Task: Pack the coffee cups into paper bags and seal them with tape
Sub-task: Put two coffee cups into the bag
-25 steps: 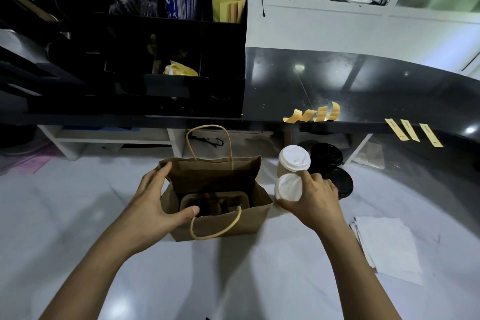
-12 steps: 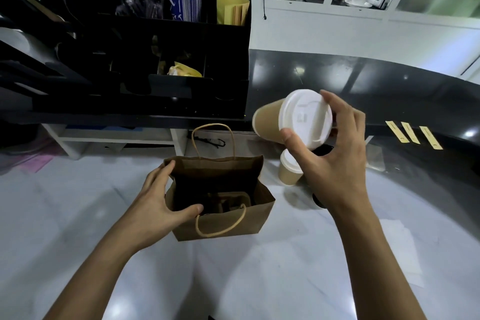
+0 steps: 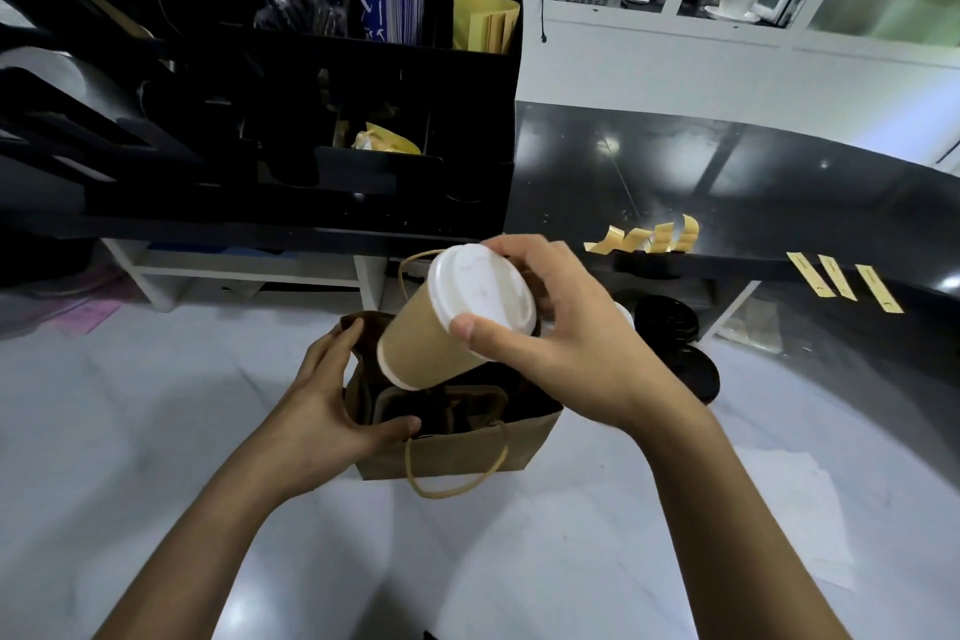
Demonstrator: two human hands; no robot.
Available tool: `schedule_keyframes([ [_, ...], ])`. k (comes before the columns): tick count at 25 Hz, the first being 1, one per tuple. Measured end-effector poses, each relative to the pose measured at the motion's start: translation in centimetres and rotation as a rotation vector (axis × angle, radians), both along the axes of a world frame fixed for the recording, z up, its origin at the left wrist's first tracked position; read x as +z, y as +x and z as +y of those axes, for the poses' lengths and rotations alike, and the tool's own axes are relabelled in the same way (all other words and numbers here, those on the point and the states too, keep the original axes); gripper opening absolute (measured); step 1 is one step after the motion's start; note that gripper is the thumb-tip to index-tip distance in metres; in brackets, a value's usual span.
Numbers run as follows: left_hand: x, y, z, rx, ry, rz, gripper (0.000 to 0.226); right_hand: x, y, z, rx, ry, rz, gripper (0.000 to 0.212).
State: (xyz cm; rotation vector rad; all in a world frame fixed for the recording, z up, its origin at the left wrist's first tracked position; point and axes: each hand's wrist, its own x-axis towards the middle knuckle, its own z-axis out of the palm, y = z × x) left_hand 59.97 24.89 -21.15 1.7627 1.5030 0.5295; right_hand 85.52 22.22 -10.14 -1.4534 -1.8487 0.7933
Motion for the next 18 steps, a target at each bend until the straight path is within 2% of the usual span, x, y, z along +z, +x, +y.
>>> schedule_keyframes([
  [3, 0.0, 0.0, -0.1, -0.009, 0.012, 0.004, 0.129, -0.6, -0.5, 0.9, 0.027, -0.058, -0.219, 0.073],
  [8, 0.2, 0.0, -0.3, -0.029, 0.002, -0.005, 0.128, -1.2, -0.8, 2.6, 0.105, -0.098, -0.383, 0.082],
  [14, 0.5, 0.2, -0.4, -0.026, -0.012, -0.002, 0.132, -1.6, -1.7, 3.5, 0.192, 0.059, -0.688, 0.08],
  [18, 0.5, 0.2, -0.4, -0.013, -0.045, -0.012, 0.136, -2.5, -3.2, 4.0, 0.256, -0.003, -0.691, 0.081],
])
